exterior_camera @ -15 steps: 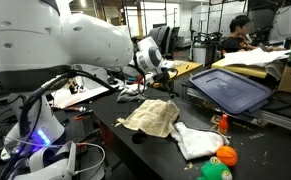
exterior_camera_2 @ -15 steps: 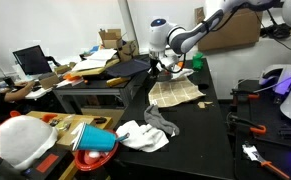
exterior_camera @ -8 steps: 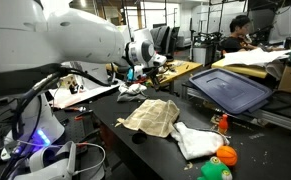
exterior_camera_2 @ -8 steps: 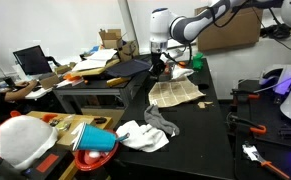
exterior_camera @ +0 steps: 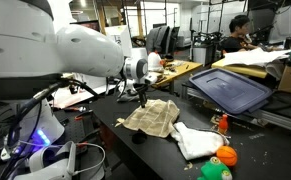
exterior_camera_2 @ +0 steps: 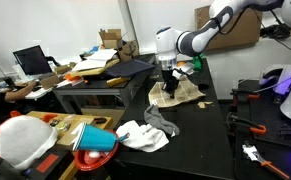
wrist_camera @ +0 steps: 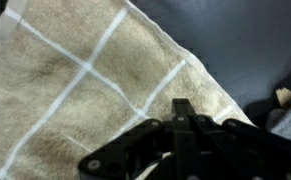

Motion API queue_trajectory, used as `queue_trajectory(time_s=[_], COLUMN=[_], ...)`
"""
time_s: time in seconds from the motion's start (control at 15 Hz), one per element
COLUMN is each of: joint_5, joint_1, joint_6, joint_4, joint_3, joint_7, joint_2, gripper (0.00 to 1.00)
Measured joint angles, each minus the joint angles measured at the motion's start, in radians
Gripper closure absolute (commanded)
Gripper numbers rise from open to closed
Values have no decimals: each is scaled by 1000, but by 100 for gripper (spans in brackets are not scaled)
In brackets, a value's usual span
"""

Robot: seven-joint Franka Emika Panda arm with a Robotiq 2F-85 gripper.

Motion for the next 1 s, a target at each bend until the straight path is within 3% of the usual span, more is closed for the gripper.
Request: queue_trajectory(time_s=[0.2, 1.0], joint_5=[-22, -36], joint_1=[15, 105], joint_6=[-13, -51], joint_4=[-5, -44], joint_3=[-45, -35], joint_7=[3, 10], joint_2=[0, 0], gripper=[100, 100])
